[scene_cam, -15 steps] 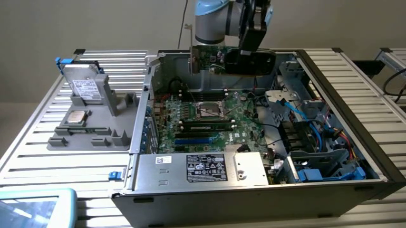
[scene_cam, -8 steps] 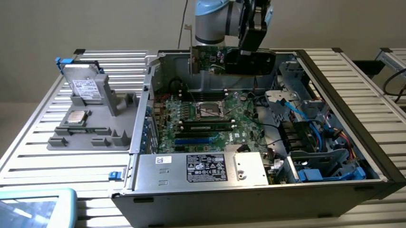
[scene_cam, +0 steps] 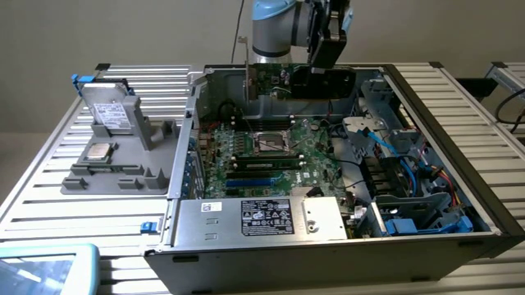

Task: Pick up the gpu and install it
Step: 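Insert the gpu into the slot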

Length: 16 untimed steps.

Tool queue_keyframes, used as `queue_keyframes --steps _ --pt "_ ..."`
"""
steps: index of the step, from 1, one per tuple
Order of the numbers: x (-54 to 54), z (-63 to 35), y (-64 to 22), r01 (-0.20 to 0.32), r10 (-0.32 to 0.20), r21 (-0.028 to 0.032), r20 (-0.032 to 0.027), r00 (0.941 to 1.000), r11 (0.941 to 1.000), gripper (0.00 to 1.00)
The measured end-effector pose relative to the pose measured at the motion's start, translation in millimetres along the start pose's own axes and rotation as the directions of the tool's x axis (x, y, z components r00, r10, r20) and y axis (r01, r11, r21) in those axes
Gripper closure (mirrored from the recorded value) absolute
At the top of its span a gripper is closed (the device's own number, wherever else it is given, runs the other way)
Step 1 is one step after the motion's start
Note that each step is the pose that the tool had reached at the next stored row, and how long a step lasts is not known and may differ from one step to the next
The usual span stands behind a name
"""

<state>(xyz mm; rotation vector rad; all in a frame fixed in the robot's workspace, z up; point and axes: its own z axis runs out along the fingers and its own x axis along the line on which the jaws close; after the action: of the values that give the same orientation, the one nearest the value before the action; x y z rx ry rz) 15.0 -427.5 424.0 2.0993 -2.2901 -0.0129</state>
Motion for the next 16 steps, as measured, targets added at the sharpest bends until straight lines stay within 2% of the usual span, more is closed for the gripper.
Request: queue_keyframes --steps 3,8,16 --pt "-2.0 2.5 0.8 0.018 -0.018 0.0015 -0.0096 0.9998 0.9998 0.73" --pt "-2.7 6.6 6.7 0.03 -0.03 0.0029 -0.0177 0.9994 0.9996 0.73" --pt "-1.4 10.4 22.4 0.044 -0.044 0.0032 -0.019 0.9988 0.999 0.73"
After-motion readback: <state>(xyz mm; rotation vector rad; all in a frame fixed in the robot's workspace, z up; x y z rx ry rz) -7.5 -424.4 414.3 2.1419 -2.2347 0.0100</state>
